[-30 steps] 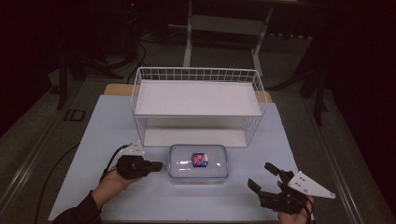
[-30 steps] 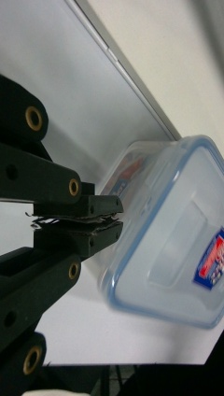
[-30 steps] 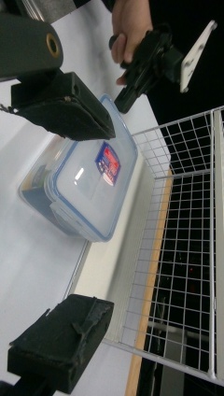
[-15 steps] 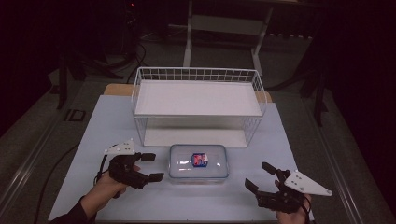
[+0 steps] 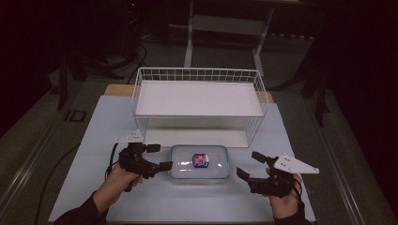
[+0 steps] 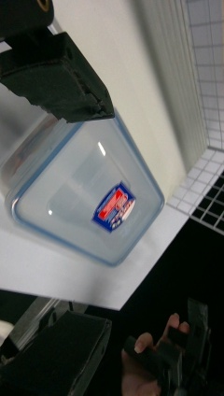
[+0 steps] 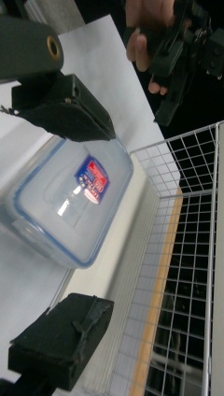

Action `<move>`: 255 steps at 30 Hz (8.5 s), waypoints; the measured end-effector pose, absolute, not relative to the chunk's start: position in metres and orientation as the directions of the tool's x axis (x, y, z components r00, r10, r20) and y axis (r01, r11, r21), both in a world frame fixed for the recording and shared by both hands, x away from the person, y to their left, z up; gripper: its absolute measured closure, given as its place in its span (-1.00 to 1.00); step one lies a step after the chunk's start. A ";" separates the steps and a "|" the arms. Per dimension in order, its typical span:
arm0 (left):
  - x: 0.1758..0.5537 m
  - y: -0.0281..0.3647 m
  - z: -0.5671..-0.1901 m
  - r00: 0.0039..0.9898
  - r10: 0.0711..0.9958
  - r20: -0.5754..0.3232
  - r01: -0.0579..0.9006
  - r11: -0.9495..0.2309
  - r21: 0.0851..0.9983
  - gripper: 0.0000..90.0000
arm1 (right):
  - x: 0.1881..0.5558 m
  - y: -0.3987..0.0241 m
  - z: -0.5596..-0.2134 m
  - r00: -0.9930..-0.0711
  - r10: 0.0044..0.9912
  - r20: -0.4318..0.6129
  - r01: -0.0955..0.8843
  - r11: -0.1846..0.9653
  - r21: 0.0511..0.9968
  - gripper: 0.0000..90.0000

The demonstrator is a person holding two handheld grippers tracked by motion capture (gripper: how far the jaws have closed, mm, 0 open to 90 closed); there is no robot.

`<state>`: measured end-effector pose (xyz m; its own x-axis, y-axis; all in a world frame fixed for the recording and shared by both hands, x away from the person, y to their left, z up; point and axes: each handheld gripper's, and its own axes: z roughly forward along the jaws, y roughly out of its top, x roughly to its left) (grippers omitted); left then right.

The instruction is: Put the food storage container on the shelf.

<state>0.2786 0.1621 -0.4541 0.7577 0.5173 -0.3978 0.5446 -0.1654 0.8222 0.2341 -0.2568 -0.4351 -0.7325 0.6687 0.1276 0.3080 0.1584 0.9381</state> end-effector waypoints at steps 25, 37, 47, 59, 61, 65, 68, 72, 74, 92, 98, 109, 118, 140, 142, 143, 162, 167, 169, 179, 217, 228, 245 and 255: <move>0.311 0.151 -0.487 0.593 0.615 -0.520 0.718 -0.113 0.687 -0.95 | 0.306 -0.234 -0.469 -0.638 0.675 0.372 0.626 0.173 0.760 -0.72; 0.322 0.153 -0.509 0.400 0.607 -0.686 0.879 -0.042 0.476 -0.76 | 0.324 -0.235 -0.495 -0.514 0.640 0.571 0.800 0.117 0.588 -0.68; 0.325 0.152 -0.520 0.321 0.581 -0.748 0.925 -0.026 0.378 -0.56 | 0.331 -0.230 -0.507 -0.431 0.629 0.647 0.868 0.094 0.488 -0.48; 0.324 0.156 -0.527 0.305 0.509 -0.805 0.938 -0.015 0.346 -0.02 | 0.333 -0.228 -0.513 -0.362 0.611 0.704 0.915 0.091 0.392 -0.33; 0.322 0.155 -0.525 0.310 0.516 -0.798 0.936 -0.015 0.353 0.05 | 0.334 -0.230 -0.516 -0.318 0.601 0.733 0.935 0.069 0.349 -0.33; 0.322 0.155 -0.524 0.306 0.522 -0.796 0.937 -0.016 0.350 0.04 | 0.331 -0.229 -0.513 -0.312 0.616 0.723 0.934 0.058 0.353 -0.28; 0.320 0.154 -0.524 0.309 0.523 -0.794 0.934 -0.011 0.357 0.04 | 0.328 -0.227 -0.510 -0.318 0.635 0.704 0.928 0.056 0.368 -0.27; 0.318 0.153 -0.522 0.317 0.532 -0.785 0.930 -0.013 0.367 0.05 | 0.327 -0.228 -0.511 -0.309 0.633 0.709 0.929 0.043 0.366 -0.25; 0.316 0.152 -0.519 0.332 0.546 -0.770 0.925 -0.026 0.380 0.05 | 0.325 -0.228 -0.509 -0.319 0.635 0.704 0.925 0.048 0.376 -0.23; 0.293 0.145 -0.505 0.396 0.607 -0.689 0.881 -0.039 0.472 0.09 | 0.308 -0.230 -0.502 -0.408 0.631 0.660 0.882 0.087 0.463 -0.15; 0.287 0.143 -0.499 0.403 0.625 -0.669 0.876 -0.052 0.480 0.11 | 0.303 -0.228 -0.498 -0.413 0.648 0.640 0.877 0.092 0.472 -0.13; 0.287 0.142 -0.490 0.408 0.635 -0.656 0.859 -0.024 0.511 0.14 | 0.298 -0.225 -0.493 -0.391 0.670 0.630 0.874 0.056 0.483 -0.14; 0.301 0.144 -0.481 0.411 0.626 -0.662 0.840 0.023 0.543 0.14 | 0.314 -0.221 -0.474 -0.412 0.684 0.602 0.848 0.045 0.529 -0.15; 0.338 0.138 -0.487 0.460 0.635 -0.620 0.774 0.056 0.631 0.14 | 0.353 -0.223 -0.467 -0.395 0.719 0.572 0.799 -0.039 0.600 -0.17; 0.341 0.137 -0.489 0.454 0.636 -0.623 0.774 0.064 0.630 0.13 | 0.354 -0.222 -0.467 -0.392 0.726 0.564 0.795 -0.041 0.605 -0.17; 0.341 0.137 -0.489 0.454 0.636 -0.623 0.774 0.064 0.630 0.13 | 0.354 -0.222 -0.467 -0.392 0.726 0.564 0.795 -0.041 0.605 -0.17; 0.364 0.139 -0.509 0.457 0.632 -0.626 0.760 0.088 0.644 0.13 | 0.370 -0.221 -0.495 -0.331 0.727 0.602 0.815 -0.102 0.571 -0.20; 0.365 0.136 -0.509 0.456 0.634 -0.624 0.746 0.109 0.657 0.11 | 0.374 -0.224 -0.498 -0.310 0.711 0.631 0.828 -0.125 0.547 -0.20; 0.365 0.136 -0.510 0.458 0.636 -0.621 0.741 0.112 0.662 0.11 | 0.375 -0.223 -0.497 -0.305 0.711 0.633 0.830 -0.127 0.543 -0.20; 0.366 0.135 -0.508 0.473 0.680 -0.560 0.699 0.098 0.708 0.08 | 0.380 -0.219 -0.500 -0.297 0.719 0.629 0.799 -0.173 0.576 -0.27; 0.311 0.150 -0.489 0.481 0.678 -0.556 0.681 0.110 0.724 -0.16 | 0.312 -0.205 -0.481 -0.434 0.808 0.399 0.663 -0.013 0.748 -0.06; 0.289 0.159 -0.492 0.559 0.626 -0.543 0.665 0.052 0.745 -0.38 | 0.301 -0.190 -0.481 -0.494 0.782 0.381 0.672 0.066 0.737 0.58; 0.265 0.156 -0.500 0.653 0.641 -0.403 0.575 -0.072 0.815 -1.00 | 0.324 -0.162 -0.502 -0.511 0.769 0.383 0.720 0.140 0.680 1.00; 0.267 0.160 -0.505 0.641 0.648 -0.411 0.577 -0.053 0.815 -1.00 | 0.338 -0.145 -0.506 -0.508 0.769 0.388 0.711 0.121 0.693 1.00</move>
